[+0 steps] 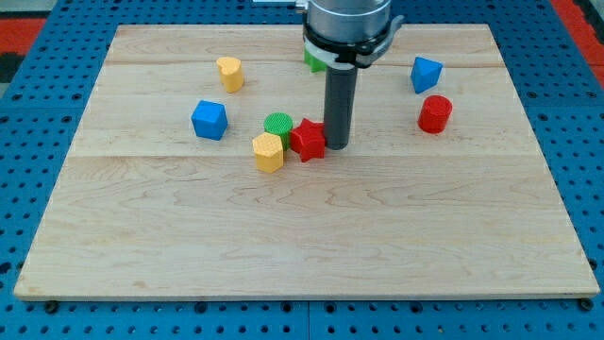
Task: Move your arm towards center right of the board
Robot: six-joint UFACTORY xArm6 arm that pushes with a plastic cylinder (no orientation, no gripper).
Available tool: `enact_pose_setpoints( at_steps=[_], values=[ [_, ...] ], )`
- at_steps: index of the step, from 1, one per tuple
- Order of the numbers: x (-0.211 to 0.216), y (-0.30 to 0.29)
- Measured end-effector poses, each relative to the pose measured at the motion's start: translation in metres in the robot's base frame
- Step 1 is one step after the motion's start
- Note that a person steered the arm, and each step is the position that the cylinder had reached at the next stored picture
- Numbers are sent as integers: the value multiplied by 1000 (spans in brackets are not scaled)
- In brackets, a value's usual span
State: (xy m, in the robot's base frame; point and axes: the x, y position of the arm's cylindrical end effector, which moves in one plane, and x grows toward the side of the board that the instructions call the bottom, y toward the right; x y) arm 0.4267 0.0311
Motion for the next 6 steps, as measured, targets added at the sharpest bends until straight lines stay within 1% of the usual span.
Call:
enact_pose_setpoints(
  at_steps=[1, 3, 4, 5, 6],
  values=[
    [-4, 24],
    [-12, 193],
    [-15, 260],
    [-15, 313],
    [-31, 270]
  ],
)
